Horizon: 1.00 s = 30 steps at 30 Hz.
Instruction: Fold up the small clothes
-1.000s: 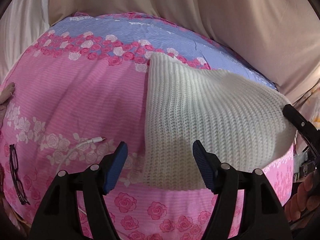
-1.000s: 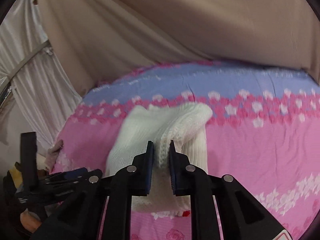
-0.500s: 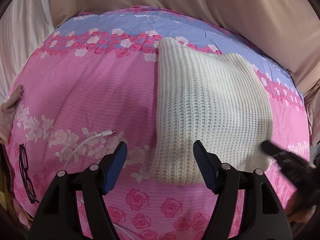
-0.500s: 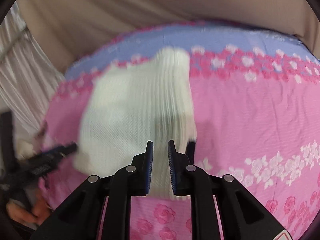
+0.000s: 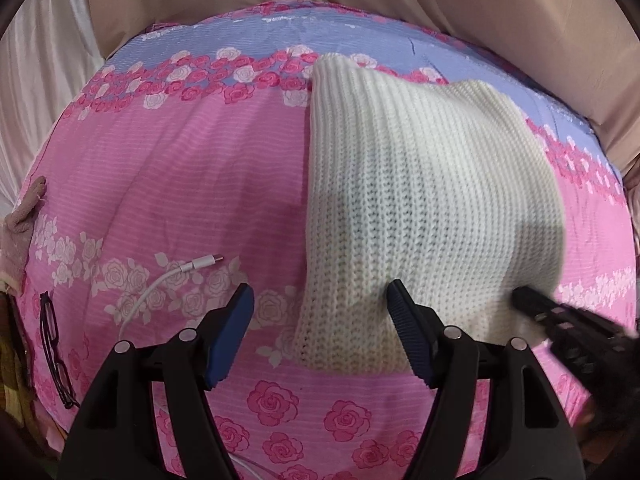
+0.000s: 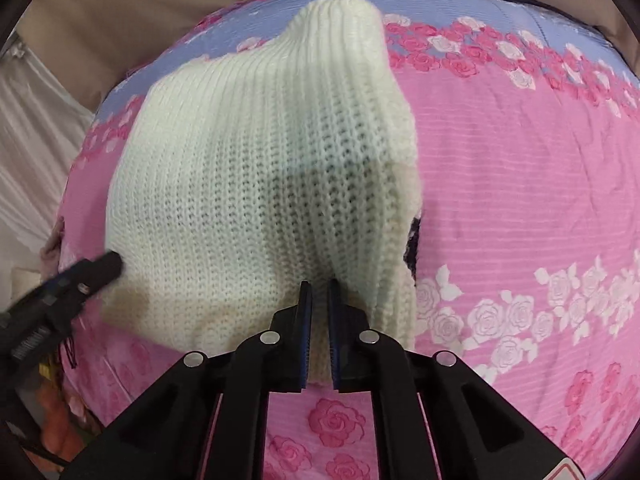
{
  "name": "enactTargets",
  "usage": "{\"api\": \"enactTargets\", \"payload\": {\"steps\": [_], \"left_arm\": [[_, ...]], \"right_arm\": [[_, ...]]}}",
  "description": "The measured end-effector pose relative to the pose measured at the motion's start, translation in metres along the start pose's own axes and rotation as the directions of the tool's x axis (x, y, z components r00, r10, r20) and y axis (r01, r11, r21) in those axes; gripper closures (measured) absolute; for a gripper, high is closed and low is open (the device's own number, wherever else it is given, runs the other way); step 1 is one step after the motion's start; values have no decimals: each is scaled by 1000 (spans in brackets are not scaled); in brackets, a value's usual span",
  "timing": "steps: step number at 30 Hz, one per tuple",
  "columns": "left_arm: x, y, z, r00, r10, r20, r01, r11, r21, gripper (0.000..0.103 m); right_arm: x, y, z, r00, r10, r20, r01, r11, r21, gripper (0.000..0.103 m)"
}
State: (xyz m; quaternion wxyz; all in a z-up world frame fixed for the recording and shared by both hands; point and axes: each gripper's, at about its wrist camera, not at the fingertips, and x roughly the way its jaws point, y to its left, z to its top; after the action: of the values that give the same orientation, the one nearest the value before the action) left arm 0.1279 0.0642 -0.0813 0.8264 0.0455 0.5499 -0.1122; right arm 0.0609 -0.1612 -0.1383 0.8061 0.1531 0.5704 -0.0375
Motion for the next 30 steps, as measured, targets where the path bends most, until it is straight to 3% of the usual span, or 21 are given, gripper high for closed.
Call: {"api": "enactTargets", "payload": {"steps": [4,7,9,13,15,17,19,26,30], "left_arm": [[-11,0,-7,1000,8,9,-9,1000,4,36],[-19,0,-14,1000,17,25,-17,1000,13,36],[-16,-1,-17,999,43,21,-44,999,26,36],[-3,1,-17,997,83,10,-83,996,14,35],[7,3,-14,995,96,-11,-96,995,7,34],[14,3,-12,994,107,-19,-107,994,6,34],[17,3,-11,993,119,-28,-119,993,7,34],[-15,-3,-19,995,100,14,-100,995,-3,36],[-30,-7,-27,997,78,29,-78,997,-3,36]], "right_arm": [[-53,2,-8,992,-18,128,21,1000,-17,90],[-62,-9,-18,988,-32,149,32,999,1,79],[-55,-19,-18,989,-55,137,53,998,21,79],[-42,-23,4,989,-19,147,16,1000,22,81],[-18,-15,12,993,-43,110,43,999,-2,82],[20,-14,21,997,-72,17,73,996,-42,81],[26,-12,23,998,-62,25,64,997,-53,78],[-48,-5,-13,989,-49,138,54,998,-30,78],[-65,-12,-40,992,-23,123,23,1000,0,78]]}}
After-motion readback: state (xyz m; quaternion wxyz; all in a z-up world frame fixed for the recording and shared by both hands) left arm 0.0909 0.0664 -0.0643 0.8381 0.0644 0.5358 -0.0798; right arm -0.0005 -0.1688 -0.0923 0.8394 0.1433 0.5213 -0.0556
